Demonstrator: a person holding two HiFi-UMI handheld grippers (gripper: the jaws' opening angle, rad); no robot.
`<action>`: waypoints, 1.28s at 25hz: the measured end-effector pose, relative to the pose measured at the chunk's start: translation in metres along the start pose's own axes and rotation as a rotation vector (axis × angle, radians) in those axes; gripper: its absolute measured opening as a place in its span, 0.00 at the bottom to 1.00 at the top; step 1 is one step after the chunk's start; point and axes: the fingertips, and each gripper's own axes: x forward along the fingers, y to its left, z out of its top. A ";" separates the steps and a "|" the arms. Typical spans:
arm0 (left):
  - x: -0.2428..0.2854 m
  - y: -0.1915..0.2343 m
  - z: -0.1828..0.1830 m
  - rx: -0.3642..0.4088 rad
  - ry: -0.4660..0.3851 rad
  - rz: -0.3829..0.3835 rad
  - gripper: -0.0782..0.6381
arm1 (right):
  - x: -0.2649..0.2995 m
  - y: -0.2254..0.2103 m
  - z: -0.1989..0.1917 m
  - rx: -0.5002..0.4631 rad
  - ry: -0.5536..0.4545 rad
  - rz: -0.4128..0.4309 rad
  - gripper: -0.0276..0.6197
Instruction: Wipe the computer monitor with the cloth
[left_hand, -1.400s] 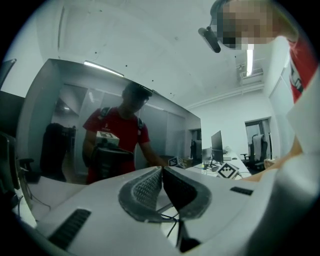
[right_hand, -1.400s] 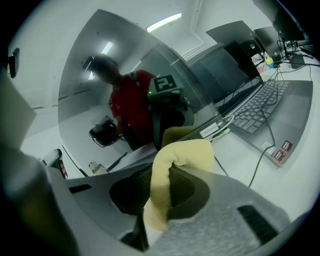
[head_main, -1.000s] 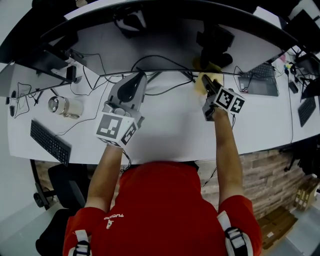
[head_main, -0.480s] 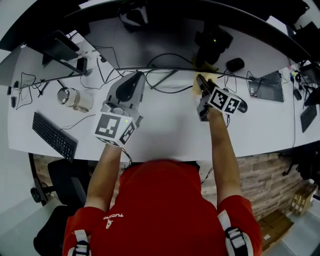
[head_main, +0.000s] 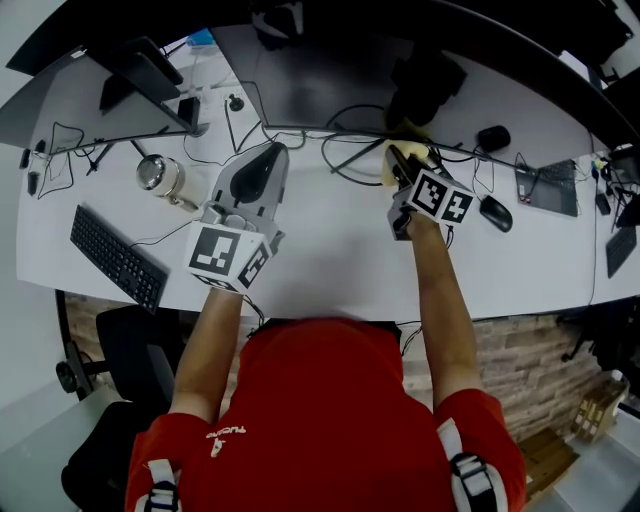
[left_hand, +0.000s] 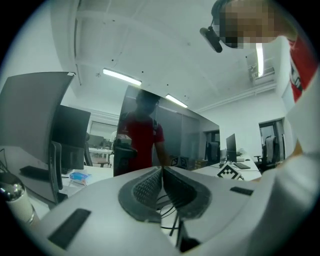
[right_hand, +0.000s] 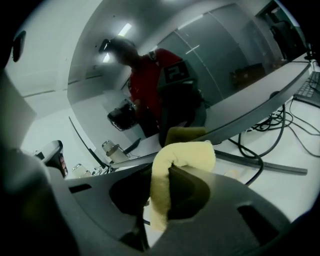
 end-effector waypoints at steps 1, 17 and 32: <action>-0.003 0.004 0.000 -0.001 0.000 0.005 0.13 | 0.005 0.007 -0.003 -0.005 0.008 0.005 0.14; -0.060 0.069 -0.002 -0.022 -0.005 0.081 0.13 | 0.079 0.111 -0.040 -0.043 0.057 0.093 0.14; -0.106 0.118 -0.002 -0.020 0.000 0.174 0.13 | 0.141 0.199 -0.075 -0.057 0.111 0.209 0.14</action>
